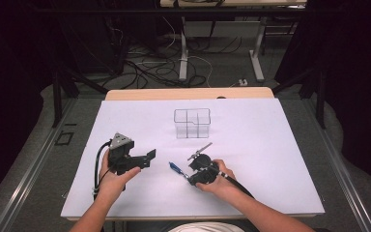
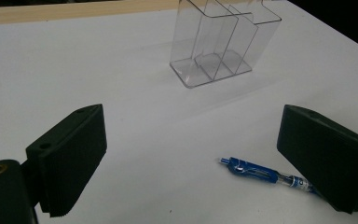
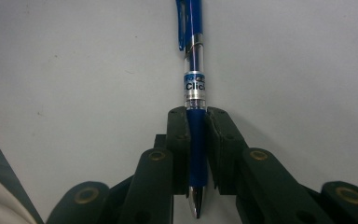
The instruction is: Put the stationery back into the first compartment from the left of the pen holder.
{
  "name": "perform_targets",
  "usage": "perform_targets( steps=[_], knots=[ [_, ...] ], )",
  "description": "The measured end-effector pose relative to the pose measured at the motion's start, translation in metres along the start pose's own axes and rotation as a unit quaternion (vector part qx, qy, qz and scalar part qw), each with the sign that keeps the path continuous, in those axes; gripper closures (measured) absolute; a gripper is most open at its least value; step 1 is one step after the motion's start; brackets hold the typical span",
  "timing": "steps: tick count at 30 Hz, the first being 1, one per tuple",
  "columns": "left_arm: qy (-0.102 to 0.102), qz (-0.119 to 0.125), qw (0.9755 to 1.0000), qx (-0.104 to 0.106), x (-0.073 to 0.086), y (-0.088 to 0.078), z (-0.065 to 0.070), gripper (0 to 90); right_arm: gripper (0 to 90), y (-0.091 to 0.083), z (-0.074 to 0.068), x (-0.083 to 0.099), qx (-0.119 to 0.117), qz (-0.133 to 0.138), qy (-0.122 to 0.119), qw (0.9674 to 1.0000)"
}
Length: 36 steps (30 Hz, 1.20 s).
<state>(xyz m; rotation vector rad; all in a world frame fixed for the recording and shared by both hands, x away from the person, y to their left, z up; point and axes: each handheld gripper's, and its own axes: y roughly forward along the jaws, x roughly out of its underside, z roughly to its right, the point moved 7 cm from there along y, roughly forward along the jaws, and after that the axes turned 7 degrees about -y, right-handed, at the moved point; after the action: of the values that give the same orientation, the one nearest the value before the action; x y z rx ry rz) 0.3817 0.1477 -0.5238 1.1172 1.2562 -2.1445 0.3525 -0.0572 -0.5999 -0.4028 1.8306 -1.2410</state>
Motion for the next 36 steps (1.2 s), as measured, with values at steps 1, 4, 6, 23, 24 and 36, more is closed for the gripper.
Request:
perform_targets(
  steps=[1,4,6,23,24,36],
  knots=[
    [0.000,0.000,1.0000,0.000,0.000,0.000,0.000,8.1,80.3,0.000,-0.001,0.000,0.001,-0.001,0.001,1.0000],
    [0.000,0.000,1.0000,0.000,0.000,0.000,0.000,8.3,80.4,0.000,-0.001,-0.001,0.000,0.002,-0.005,1.0000],
    [0.000,-0.001,1.0000,-0.001,0.000,0.000,0.000,8.3,80.4,0.000,-0.003,0.000,-0.002,0.001,0.002,1.0000],
    [0.012,-0.004,0.9999,-0.004,0.000,-0.001,0.001,11.1,80.5,-0.020,0.001,-0.008,-0.015,0.014,-0.015,0.9997],
    [0.009,-0.005,0.9999,-0.002,0.000,-0.001,0.001,11.3,80.5,-0.021,0.001,-0.009,-0.019,0.015,-0.014,0.9996],
    [0.009,-0.004,0.9999,-0.004,0.001,0.000,0.001,12.2,80.5,-0.034,0.008,-0.010,0.005,0.016,-0.067,0.9976]
  ],
)
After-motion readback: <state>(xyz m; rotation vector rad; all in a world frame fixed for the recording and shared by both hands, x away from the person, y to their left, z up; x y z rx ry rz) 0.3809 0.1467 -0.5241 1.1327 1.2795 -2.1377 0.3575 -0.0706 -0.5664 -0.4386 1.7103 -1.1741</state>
